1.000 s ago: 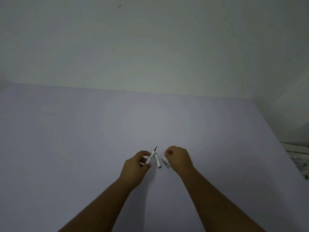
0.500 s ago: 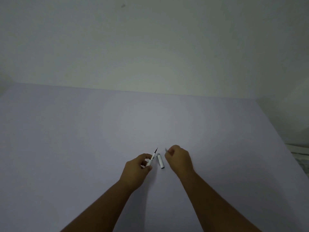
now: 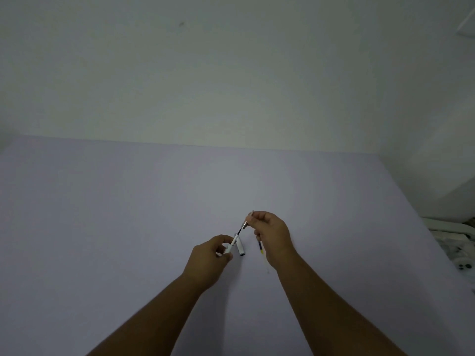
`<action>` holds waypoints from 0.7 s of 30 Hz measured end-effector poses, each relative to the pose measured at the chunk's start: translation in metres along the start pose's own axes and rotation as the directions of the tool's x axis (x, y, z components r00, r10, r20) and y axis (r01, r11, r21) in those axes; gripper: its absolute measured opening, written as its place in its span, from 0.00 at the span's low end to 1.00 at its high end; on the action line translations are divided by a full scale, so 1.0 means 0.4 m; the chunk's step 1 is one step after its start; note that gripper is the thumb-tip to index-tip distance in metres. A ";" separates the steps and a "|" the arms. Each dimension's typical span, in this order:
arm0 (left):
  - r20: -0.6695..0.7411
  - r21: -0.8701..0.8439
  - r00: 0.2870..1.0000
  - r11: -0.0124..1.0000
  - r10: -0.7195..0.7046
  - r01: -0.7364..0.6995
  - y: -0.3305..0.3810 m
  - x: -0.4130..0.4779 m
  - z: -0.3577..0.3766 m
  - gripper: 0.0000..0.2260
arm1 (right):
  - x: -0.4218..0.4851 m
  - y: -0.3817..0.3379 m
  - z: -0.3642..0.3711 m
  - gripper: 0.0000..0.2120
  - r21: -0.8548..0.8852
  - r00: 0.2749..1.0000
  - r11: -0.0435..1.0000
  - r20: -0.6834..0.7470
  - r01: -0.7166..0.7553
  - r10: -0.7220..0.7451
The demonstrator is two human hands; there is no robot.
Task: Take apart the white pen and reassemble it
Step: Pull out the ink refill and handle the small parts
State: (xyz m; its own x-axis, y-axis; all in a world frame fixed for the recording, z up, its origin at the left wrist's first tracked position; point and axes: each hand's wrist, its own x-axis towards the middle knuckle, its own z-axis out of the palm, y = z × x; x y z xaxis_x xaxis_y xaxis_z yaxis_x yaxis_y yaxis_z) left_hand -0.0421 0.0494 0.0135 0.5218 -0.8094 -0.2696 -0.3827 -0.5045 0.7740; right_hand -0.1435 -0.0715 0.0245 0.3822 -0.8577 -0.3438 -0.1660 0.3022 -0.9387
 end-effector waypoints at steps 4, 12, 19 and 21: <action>0.002 0.013 1.000 1.000 0.009 -0.009 0.010 -0.013 0.000 0.12 | -0.020 0.004 -0.007 0.03 -0.040 0.999 0.999 0.032 0.021 -0.020; -0.026 -0.019 1.000 1.000 0.002 -0.002 0.038 -0.033 0.000 0.08 | -0.057 0.021 -0.008 0.03 -0.134 0.993 0.989 0.107 0.056 -0.042; -0.059 -0.026 0.998 1.000 0.001 -0.002 0.048 -0.045 -0.003 0.05 | -0.075 0.013 -0.012 0.05 -0.174 0.980 0.981 0.194 0.081 -0.046; -0.072 -0.016 0.997 1.000 0.010 -0.011 0.052 -0.055 -0.004 0.06 | -0.083 0.007 -0.018 0.03 -0.203 0.980 0.976 0.195 0.073 -0.033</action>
State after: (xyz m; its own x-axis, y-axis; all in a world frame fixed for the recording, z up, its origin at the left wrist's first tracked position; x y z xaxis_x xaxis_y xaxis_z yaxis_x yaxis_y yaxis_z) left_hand -0.0603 0.0572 0.0365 0.5719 -0.7903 -0.2200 -0.3758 -0.4908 0.7861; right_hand -0.1632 -0.0451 0.0335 0.5572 -0.7699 -0.3111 -0.3188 0.1476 -0.9363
